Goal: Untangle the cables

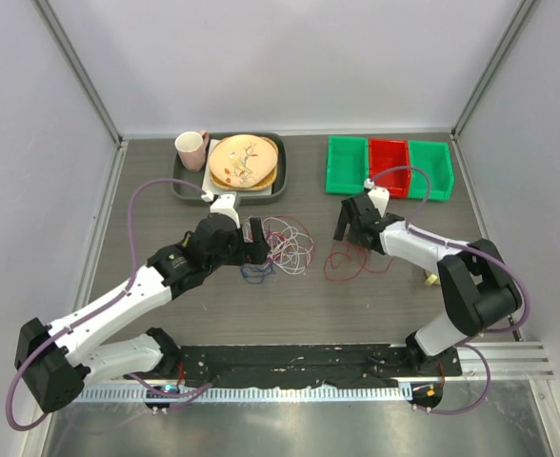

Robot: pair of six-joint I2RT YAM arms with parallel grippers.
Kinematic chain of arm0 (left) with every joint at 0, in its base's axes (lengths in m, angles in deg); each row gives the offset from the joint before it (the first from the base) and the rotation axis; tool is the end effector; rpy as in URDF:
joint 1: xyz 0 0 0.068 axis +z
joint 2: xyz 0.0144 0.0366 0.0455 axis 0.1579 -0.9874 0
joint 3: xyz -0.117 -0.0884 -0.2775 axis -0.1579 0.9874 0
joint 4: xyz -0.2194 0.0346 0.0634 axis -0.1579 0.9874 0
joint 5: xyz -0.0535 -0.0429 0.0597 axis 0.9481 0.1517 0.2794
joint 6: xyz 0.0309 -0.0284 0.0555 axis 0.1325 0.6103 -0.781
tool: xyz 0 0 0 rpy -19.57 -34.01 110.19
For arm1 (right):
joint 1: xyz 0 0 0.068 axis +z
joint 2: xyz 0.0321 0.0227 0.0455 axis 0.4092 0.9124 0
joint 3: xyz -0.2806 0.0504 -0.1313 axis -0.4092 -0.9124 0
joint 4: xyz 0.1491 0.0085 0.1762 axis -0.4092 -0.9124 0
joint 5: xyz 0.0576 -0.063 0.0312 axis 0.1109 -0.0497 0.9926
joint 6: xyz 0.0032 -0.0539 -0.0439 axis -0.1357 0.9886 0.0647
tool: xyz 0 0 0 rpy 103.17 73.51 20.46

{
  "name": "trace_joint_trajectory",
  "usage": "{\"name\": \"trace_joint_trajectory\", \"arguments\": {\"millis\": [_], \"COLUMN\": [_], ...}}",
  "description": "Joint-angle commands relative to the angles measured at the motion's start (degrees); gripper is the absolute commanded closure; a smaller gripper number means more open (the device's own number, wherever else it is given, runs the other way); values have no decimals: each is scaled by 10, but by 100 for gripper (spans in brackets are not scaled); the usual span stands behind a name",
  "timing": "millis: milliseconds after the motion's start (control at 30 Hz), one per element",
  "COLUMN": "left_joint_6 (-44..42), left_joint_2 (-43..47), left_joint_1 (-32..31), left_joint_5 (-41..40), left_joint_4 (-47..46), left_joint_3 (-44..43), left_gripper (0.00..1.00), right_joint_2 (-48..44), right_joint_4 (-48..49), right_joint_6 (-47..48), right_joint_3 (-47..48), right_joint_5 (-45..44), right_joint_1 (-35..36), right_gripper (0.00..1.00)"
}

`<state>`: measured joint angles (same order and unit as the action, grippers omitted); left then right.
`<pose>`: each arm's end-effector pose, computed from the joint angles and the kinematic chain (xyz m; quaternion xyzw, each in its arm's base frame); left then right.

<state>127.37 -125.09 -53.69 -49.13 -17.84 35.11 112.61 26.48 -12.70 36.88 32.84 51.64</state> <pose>0.1458 -0.1252 0.3148 0.0012 0.8869 -0.2162 0.4082 0.2579 0.1071 0.2302 0.1215 0.9284 -0.0309 0.3498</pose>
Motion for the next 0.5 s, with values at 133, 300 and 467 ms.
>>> {"name": "trace_joint_trajectory", "arguments": {"millis": [133, 300, 467], "left_joint_6": [9, 10, 12], "left_joint_2": [10, 12, 12], "left_joint_1": [4, 5, 5], "left_joint_5": [-21, -24, -33], "left_joint_4": [-1, 2, 9], "left_joint_3": [-1, -1, -4], "left_gripper": [0, 0, 0], "right_joint_2": [84, 105, 81], "right_joint_4": [74, 108, 110], "right_joint_6": [4, 2, 3], "right_joint_3": [1, -7, -7], "right_joint_5": [61, 87, 94], "right_joint_1": [-34, -34, -34], "right_gripper": [9, 50, 99]}}
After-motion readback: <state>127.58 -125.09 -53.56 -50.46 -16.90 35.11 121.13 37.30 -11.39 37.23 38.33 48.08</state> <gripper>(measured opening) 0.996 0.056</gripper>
